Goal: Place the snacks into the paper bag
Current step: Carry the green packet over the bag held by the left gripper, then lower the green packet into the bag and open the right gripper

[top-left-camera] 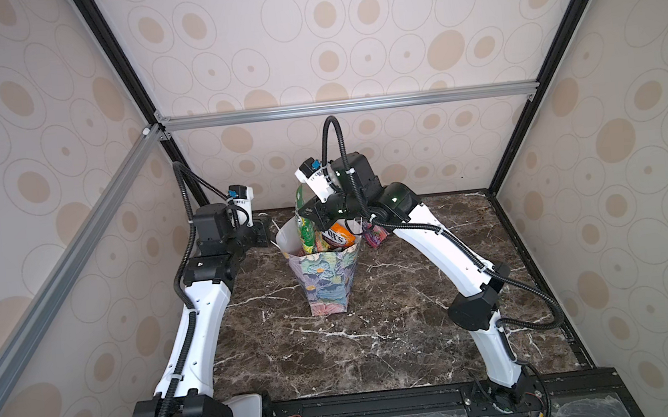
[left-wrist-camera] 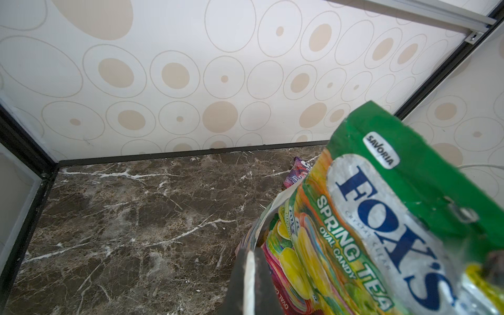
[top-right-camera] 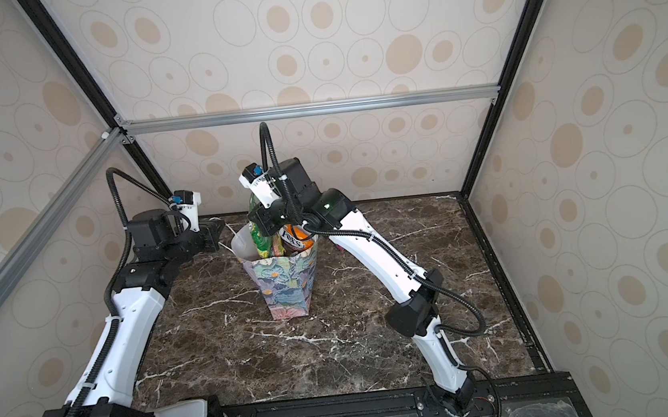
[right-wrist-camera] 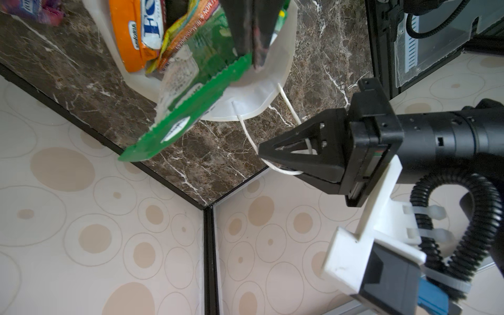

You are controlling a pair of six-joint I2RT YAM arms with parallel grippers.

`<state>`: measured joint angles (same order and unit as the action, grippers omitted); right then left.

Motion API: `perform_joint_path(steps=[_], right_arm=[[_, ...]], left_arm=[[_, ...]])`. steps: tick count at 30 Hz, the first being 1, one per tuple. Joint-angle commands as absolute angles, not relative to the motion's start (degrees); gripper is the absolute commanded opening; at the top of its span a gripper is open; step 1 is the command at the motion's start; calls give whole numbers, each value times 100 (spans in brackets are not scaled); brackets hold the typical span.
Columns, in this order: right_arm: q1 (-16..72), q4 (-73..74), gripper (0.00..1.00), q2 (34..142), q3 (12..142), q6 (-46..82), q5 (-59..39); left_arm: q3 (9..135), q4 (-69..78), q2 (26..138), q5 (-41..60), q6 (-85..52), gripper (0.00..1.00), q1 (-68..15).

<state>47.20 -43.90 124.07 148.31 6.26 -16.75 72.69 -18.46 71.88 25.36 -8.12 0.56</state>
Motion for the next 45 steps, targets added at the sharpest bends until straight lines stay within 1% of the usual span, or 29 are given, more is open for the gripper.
perform_joint_path(steps=[1, 5, 10, 14, 16, 19, 23, 25, 26, 28, 29, 30, 32, 35, 37, 40, 43, 44, 45], right_arm=[[4810, -3958, 0, 12473, 15060, 722, -1932], [4811, -3838, 0, 12367, 14776, 861, -2103], [4779, -3899, 0, 12053, 14111, 847, -1722], [4660, -3631, 0, 11729, 13348, 981, -1727], [4591, -3687, 0, 11643, 13213, 1011, -1645], [4488, -3968, 0, 11516, 12998, 982, -1385], [4462, -4527, 2, 11322, 13003, 760, -678], [4463, -4890, 7, 11278, 13067, 640, -272], [4458, -5067, 12, 11263, 13101, 601, -53], [4471, -5295, 31, 11241, 13125, 559, 127], [4469, -5363, 39, 11226, 13129, 534, 140], [4490, -5391, 43, 11224, 13130, 499, 140], [4553, -5429, 48, 11239, 13388, 405, 336], [4746, -5505, 49, 11356, 13787, 52, 837], [4852, -5560, 46, 11483, 14124, -119, 867], [5009, -5600, 44, 11677, 14502, -207, 684], [5185, -5305, 43, 11755, 14440, -196, 332], [5224, -5175, 41, 11804, 14400, -187, 157], [5248, -5084, 37, 11873, 14412, -176, 22]], left_arm=[[7603, -1462, 6970, 2471, -694, 0, 61], [7602, -1464, 6941, 2465, -681, 1, 61], [7598, -1448, 6967, 2468, -699, 0, 61], [7619, -1468, 6989, 2507, -702, 0, 56], [7607, -1467, 6964, 2495, -690, 0, 61], [7605, -1467, 6930, 2449, -682, 0, 61], [7603, -1467, 6917, 2428, -676, 0, 62], [7610, -1468, 6926, 2429, -677, 0, 62], [7607, -1468, 6926, 2428, -677, 1, 62], [7611, -1468, 6925, 2422, -683, 1, 60], [7603, -1461, 6917, 2428, -694, 1, 62], [7603, -1456, 6917, 2426, -692, 1, 62], [7603, -1463, 6917, 2430, -690, 1, 62], [7593, -1451, 6917, 2419, -694, 1, 61], [7594, -1456, 6917, 2422, -694, 1, 57], [7594, -1451, 6926, 2418, -693, 1, 62], [7585, -1441, 6926, 2425, -694, 1, 60], [7589, -1441, 6926, 2419, -694, 1, 62], [7585, -1442, 6930, 2424, -694, 1, 62]])
